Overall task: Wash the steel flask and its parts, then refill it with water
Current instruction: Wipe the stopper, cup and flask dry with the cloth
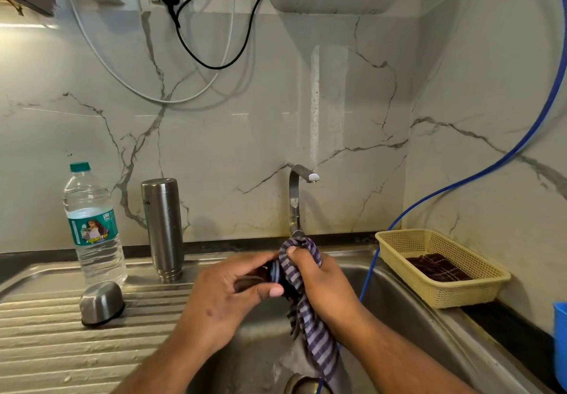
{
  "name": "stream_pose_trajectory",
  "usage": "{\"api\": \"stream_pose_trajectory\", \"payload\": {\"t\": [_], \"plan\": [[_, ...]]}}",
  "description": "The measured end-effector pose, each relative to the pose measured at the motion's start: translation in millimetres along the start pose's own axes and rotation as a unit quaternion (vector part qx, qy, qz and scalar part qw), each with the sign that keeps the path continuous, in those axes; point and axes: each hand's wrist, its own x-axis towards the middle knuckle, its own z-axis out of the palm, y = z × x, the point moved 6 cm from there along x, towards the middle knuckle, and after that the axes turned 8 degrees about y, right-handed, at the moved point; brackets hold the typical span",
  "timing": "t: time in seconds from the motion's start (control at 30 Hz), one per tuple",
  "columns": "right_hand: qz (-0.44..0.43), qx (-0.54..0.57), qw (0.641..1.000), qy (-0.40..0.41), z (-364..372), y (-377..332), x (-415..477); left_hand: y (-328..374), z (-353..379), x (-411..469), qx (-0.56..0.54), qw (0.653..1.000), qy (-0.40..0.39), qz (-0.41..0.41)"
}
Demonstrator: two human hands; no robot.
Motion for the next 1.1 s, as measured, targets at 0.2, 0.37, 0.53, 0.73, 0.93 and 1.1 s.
{"api": "stream_pose_trajectory", "payload": {"t": [0.2, 0.37, 0.53, 0.73, 0.93, 1.1], "plan": [[-0.326, -0.245, 0.913, -0.026, 4.6, -18.8, -9.2, -14.1, 17.1, -13.6, -0.251, 0.917, -0.068, -0.303], [-0.203, -0.098, 0.974, 0.005, -0.6, -14.0, -2.8, -12.5, 12.8, -5.8, -0.201, 0.96, -0.02, -0.192], [0.171, 0.086, 0.981, -0.032, 6.8, 15.0, -6.1, 10.3, 4.6, -2.7, 0.08, 0.994, -0.002, 0.079], [-0.142, -0.061, 0.985, 0.073, -4.4, -5.9, -0.8, -6.3, 11.2, -7.0, -0.14, 0.982, 0.016, -0.127], [-0.411, -0.167, 0.896, 0.004, -0.8, -22.1, -10.8, -15.3, 28.5, -21.6, -0.398, 0.824, -0.015, -0.403], [-0.341, -0.119, 0.932, 0.016, -4.9, -22.0, -7.2, -13.8, 32.4, -21.5, -0.367, 0.855, -0.025, -0.366]]}}
